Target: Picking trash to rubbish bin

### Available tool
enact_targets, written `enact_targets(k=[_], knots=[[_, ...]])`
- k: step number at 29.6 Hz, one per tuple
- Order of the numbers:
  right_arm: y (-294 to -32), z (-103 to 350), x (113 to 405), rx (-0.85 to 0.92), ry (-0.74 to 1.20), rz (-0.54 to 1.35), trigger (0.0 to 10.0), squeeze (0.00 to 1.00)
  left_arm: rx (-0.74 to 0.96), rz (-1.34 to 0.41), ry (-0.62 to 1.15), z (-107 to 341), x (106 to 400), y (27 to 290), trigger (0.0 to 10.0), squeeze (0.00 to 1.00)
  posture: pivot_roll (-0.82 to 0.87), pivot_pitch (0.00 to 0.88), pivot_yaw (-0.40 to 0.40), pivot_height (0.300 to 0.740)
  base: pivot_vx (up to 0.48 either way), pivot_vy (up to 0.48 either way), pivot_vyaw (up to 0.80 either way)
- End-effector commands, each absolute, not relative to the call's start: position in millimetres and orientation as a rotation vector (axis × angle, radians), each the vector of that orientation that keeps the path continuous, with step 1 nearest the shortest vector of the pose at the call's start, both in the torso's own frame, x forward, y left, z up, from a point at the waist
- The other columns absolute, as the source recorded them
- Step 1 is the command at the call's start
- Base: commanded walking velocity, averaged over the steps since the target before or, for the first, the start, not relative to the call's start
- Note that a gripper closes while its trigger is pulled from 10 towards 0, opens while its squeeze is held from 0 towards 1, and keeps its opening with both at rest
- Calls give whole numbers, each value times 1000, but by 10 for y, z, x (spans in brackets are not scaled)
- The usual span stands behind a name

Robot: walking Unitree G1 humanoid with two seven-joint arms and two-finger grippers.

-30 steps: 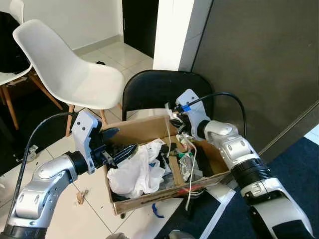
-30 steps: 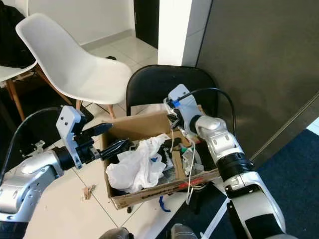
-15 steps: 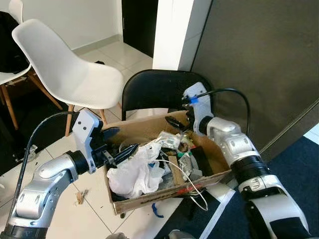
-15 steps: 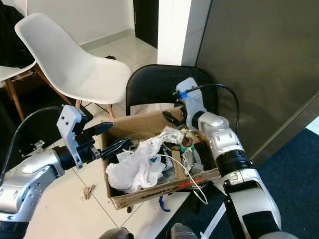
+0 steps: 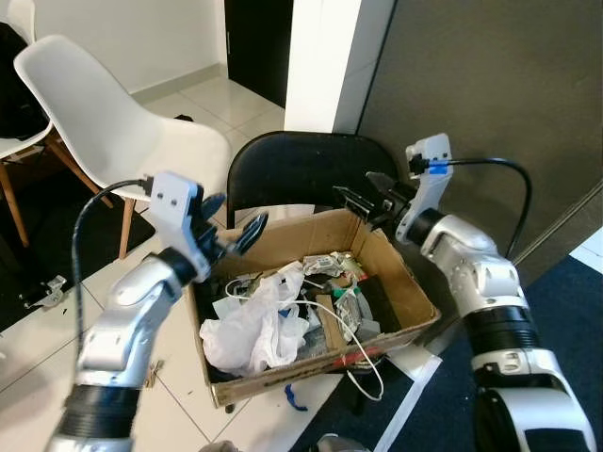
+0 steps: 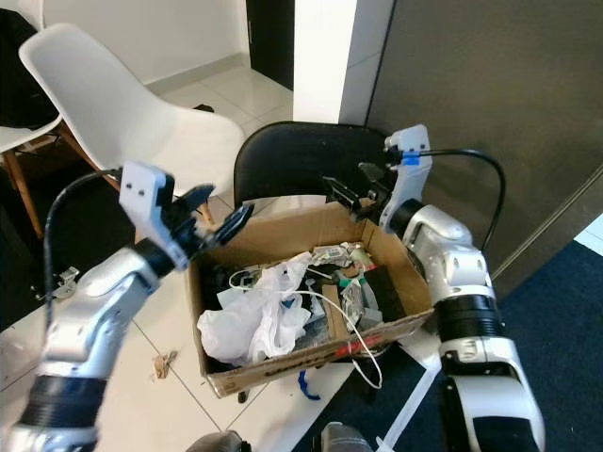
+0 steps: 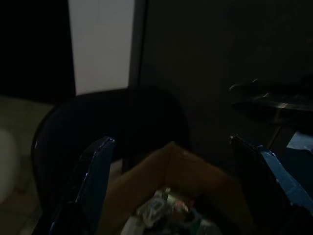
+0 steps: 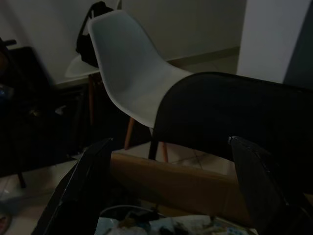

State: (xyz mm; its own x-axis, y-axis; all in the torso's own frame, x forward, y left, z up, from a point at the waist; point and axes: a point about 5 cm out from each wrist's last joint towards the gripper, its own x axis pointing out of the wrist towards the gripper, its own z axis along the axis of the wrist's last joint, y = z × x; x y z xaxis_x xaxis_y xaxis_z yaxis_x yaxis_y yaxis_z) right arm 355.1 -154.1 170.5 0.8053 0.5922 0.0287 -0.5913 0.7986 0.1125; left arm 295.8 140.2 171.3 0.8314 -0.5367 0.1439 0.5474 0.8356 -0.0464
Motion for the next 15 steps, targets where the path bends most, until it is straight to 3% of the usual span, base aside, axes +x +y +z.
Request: enact_targets(k=[1, 11, 15], knots=[[-1576, 1665, 3560, 119, 9, 601, 10000, 0, -88, -546, -111, 1651, 2982, 1398, 10000, 0, -13, 0, -64, 740, 0, 0, 0], [-1450, 1628, 3526, 185, -1, 609, 10000, 0, -140, -482, -97, 1598, 3101, 1299, 10000, 0, -25, 0, -61, 740, 0, 0, 0], [-1436, 1614, 3528, 194, 0, 608, 10000, 0, -138, -473, -97, 1591, 3124, 1289, 10000, 0, -25, 0, -60, 740, -254, 0, 0]])
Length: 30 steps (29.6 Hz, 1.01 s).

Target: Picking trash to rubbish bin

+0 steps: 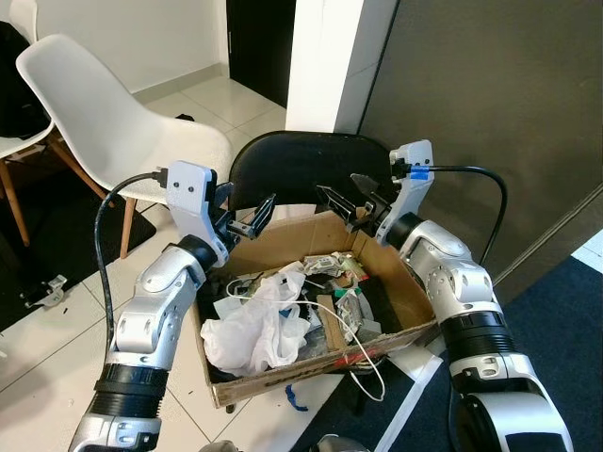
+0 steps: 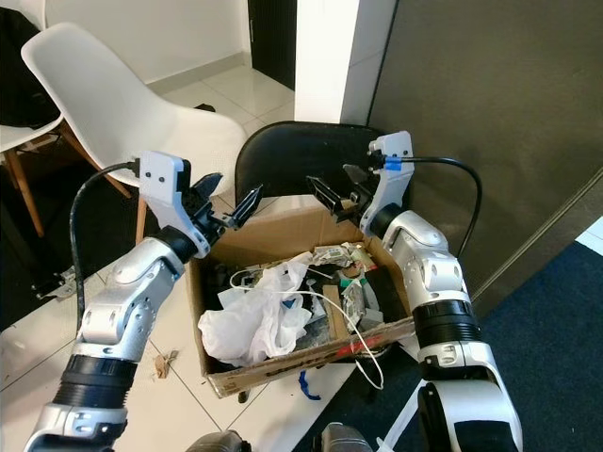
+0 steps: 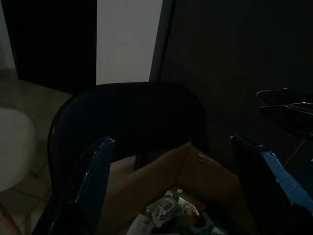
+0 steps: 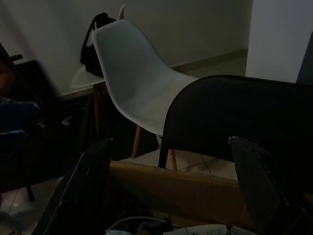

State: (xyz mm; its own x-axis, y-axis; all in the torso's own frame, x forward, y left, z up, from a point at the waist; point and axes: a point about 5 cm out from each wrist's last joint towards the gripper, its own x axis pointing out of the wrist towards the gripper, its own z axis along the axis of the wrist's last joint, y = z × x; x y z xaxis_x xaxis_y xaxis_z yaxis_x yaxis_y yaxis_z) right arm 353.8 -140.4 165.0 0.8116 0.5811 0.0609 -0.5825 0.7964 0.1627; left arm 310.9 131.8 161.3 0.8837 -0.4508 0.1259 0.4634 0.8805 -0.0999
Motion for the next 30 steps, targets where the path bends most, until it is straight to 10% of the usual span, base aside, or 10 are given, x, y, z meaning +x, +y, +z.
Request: enact_targets(k=[1, 30], knots=[[-1431, 1611, 3529, 194, 0, 608, 10000, 0, -136, -471, -98, 1589, 3128, 1285, 10000, 0, -25, 0, -60, 740, -274, 0, 0], [-1425, 1576, 3532, 193, 18, 606, 10000, 0, -126, -473, -96, 1531, 3151, 1249, 10000, 0, -27, 0, -65, 740, -281, 0, 0]])
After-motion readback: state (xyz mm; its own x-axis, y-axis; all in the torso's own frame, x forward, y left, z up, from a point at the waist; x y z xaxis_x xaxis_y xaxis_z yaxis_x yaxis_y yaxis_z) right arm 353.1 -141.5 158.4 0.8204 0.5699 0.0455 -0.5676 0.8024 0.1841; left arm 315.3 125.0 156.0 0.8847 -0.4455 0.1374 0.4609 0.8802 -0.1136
